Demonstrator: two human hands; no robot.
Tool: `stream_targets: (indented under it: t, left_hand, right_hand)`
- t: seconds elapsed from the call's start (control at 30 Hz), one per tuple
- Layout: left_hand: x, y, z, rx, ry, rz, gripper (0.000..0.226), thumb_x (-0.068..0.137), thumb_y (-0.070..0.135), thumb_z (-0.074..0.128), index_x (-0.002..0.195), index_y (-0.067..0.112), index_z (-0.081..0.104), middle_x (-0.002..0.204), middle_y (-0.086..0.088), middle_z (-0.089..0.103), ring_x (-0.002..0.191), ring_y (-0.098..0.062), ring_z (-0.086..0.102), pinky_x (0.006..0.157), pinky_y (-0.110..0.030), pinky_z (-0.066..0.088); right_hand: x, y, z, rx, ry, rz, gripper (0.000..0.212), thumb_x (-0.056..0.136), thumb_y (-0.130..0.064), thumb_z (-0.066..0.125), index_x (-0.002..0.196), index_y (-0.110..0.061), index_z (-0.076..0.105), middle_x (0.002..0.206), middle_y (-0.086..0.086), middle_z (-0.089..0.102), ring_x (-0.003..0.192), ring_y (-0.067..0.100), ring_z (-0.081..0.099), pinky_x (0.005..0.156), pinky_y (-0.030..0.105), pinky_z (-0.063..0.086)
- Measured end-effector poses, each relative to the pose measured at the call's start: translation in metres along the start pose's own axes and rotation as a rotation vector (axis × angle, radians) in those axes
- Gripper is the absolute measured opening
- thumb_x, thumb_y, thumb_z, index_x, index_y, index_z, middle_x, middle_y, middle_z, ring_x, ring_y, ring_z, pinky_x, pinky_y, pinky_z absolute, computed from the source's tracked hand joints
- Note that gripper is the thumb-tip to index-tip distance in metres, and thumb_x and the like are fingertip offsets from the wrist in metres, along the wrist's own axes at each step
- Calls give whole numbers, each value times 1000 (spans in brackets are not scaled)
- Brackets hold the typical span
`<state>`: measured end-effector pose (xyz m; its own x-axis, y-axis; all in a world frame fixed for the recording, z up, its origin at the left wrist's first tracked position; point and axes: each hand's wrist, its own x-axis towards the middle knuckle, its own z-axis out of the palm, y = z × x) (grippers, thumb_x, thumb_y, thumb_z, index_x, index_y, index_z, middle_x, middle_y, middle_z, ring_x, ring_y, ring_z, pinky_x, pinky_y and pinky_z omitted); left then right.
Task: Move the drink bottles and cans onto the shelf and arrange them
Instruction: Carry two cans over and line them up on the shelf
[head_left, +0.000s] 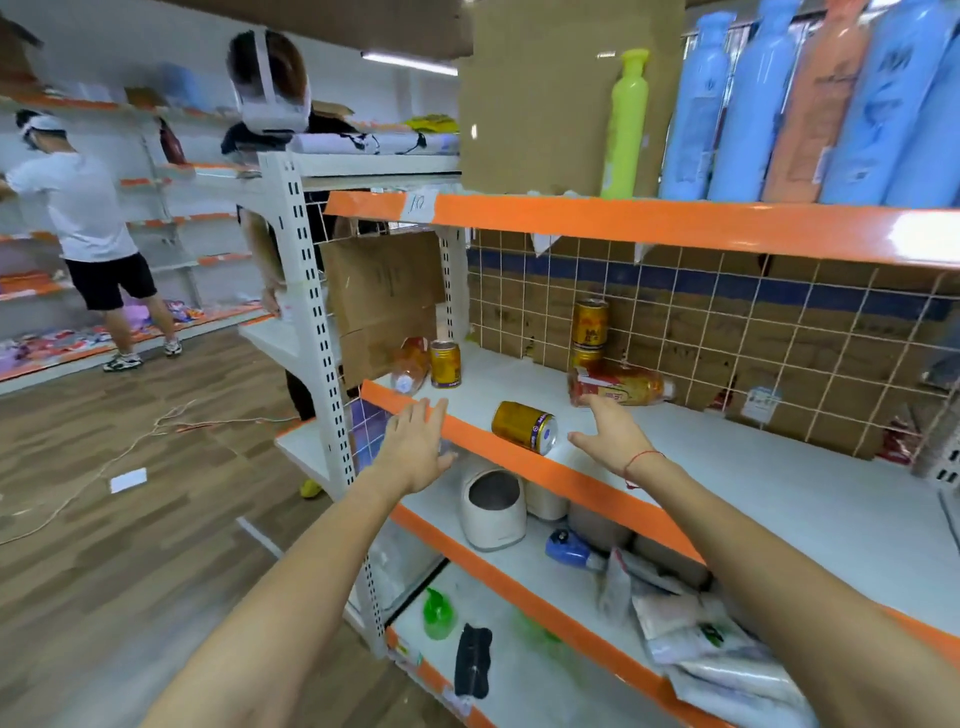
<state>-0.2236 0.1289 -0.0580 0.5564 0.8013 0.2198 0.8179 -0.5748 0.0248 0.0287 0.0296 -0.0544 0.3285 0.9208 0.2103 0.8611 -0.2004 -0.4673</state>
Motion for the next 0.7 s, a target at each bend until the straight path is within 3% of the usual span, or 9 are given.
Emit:
stream_targets:
  t: [0.37,0.7]
  left_hand:
    - [87,-28,6,-2,40,93,79,89,42,59,149,10,18,149,-17,27,137,-33,24,112,-41,25]
    - [164,-52,11,-124,-2,6,84,84,43,66,147,12,20,146,-16,30,134,-33,31,107,-44,34]
  right_hand:
    - [49,12,-15,-24,77,116,51,84,-19,65,129,-6,46,128,16,53,116,29,50,97,36,40]
    - [131,15,-28,22,87,151,49,88,-24,63,132,-12,44,131,13,53,118,30,52,98,38,41]
